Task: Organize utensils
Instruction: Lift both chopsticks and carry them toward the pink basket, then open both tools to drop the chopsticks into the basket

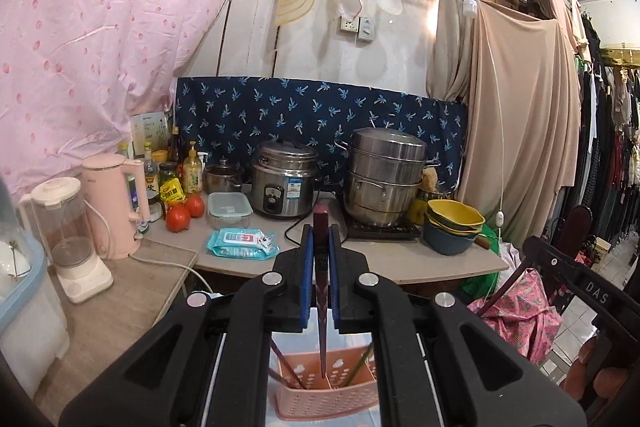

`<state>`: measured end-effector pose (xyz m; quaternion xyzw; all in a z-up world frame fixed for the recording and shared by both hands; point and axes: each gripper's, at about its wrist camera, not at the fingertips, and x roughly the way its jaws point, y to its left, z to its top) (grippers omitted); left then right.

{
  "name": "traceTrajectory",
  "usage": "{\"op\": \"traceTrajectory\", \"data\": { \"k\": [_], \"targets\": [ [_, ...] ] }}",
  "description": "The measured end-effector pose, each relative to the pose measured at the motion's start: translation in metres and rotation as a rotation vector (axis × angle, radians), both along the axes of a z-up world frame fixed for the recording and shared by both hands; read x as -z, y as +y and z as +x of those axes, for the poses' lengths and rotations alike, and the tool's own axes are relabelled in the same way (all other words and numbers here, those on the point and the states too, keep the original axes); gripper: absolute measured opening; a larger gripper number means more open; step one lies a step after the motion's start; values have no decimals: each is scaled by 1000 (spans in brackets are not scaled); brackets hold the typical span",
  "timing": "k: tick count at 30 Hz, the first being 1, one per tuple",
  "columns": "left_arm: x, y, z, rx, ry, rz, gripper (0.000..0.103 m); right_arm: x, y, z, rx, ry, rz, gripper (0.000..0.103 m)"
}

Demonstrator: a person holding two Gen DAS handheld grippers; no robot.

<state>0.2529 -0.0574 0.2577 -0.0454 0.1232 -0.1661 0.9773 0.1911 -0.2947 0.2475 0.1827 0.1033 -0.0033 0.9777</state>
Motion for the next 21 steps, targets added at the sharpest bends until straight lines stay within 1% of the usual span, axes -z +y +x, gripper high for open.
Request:
{"op": "traceTrajectory", "data": {
  "k": [2,5,10,18,21],
  "targets": [
    [5,-2,11,-5,13,6,7,0,0,12,-1,-3,3,7],
    [15,-4,22,-6,35,12,7,7,1,32,-11,16,10,7],
    [34,-8,35,-1,75,23,7,31,4,56,-23,80,8,7],
    [56,-12,48,1,127,28,7,69,6,76,-37,172,17,7],
    [61,-10,51,-2,142,27,7,78,7,79,-37,193,16,7]
  ]
}}
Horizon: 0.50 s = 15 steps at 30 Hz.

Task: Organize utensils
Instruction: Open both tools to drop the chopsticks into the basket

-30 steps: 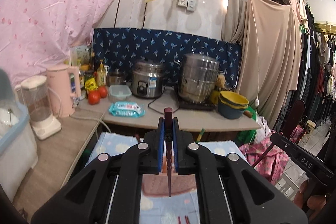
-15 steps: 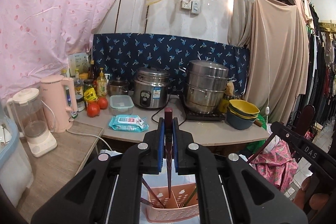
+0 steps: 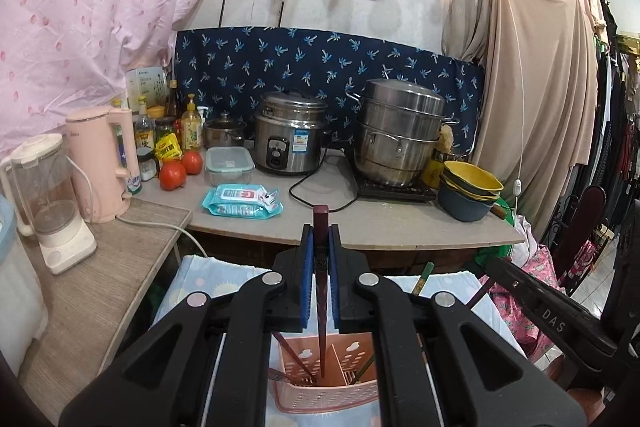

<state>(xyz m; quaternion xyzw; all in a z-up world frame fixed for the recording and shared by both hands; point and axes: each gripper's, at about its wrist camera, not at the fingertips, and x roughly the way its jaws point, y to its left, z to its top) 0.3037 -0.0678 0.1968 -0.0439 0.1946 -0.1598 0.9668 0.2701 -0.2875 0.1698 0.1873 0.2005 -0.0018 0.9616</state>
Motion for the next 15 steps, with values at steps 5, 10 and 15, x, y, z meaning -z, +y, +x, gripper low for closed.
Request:
{"op": "traceTrajectory", "data": {
  "k": [5,10,15],
  "targets": [
    [6,1,1,-4,14,2,8,10,-2,1,-2,20,8,7],
    [7,4,-1,-35,19,-3,37,12,-3,-2,11,22,6,24],
    [9,7,-6,-42,21,-5,38,13,-2,-11,17,20,3,30]
  ]
}}
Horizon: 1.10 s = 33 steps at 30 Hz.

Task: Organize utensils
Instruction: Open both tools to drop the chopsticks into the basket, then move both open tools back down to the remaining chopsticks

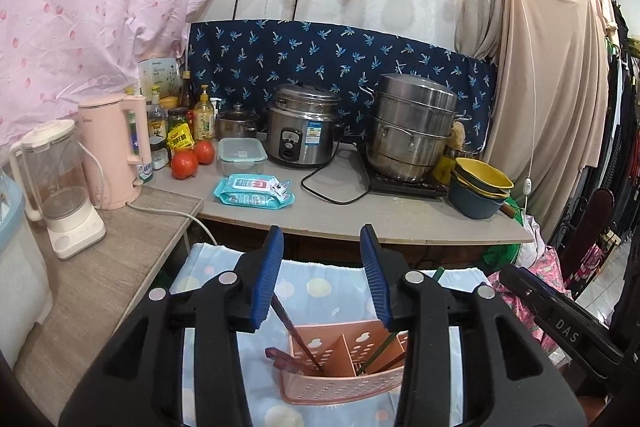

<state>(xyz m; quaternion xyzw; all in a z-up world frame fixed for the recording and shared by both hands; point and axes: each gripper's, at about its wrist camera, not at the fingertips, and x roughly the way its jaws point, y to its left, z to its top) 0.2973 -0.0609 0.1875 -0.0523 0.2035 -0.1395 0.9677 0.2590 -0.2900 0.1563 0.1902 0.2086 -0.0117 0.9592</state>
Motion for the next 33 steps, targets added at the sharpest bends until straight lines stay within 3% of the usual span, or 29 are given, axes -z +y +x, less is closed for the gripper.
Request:
{"op": "traceTrajectory", "data": {
  "k": [9,15,23,33],
  "targets": [
    [6,8,-23,5,9,4,38,10,3,-27,-10,23,-5,30],
    [24,18,-51,15,42,9,38,31,14,-60,-29,83,-48,30],
    [62,28,-87,17,132,38,38,81,30,-104,-55,215,-90,30],
    [134,32,-137,45,313,92,38,147,49,-164,-110,386,-104,30]
  ]
}}
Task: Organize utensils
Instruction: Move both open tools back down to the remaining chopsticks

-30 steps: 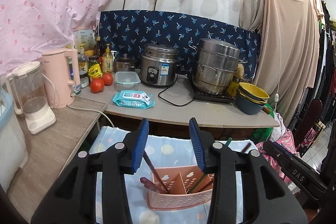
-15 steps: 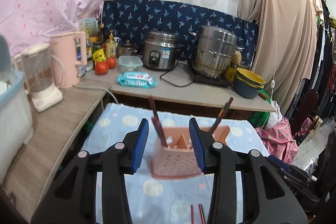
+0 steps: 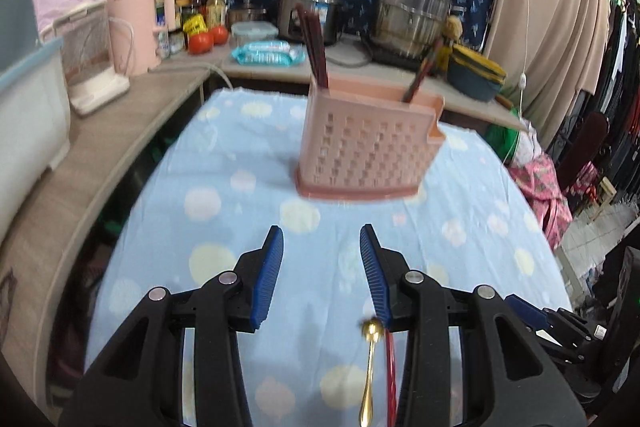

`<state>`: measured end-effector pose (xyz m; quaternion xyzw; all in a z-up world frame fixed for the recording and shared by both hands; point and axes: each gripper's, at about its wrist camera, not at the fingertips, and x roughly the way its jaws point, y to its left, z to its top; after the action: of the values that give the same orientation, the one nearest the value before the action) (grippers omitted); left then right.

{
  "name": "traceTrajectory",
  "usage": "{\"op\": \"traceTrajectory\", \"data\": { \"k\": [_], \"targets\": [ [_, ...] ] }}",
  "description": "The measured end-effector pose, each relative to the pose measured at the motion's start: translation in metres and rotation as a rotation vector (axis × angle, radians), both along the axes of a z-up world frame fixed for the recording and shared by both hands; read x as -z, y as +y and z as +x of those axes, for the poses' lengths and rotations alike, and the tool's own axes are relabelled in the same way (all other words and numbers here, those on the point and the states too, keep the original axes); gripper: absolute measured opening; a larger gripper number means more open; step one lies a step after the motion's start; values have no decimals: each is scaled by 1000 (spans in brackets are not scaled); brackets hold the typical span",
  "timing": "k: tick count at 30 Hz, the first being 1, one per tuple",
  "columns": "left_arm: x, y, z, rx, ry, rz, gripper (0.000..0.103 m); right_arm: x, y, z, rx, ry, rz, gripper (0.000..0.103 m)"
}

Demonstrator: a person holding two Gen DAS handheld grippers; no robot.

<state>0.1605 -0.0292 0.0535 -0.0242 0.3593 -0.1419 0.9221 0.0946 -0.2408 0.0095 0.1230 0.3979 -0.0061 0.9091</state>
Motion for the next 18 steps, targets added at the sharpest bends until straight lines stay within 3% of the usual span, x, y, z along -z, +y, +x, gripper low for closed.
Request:
{"op": "traceTrajectory", "data": {
  "k": [7,18],
  "targets": [
    [42,-1,-36,21,105,9,38,33,22,-36,-53,85,11,30],
    [74,-8,-77,70,184,50,38,57,43,-65,-104,141,-9,30]
  ]
}}
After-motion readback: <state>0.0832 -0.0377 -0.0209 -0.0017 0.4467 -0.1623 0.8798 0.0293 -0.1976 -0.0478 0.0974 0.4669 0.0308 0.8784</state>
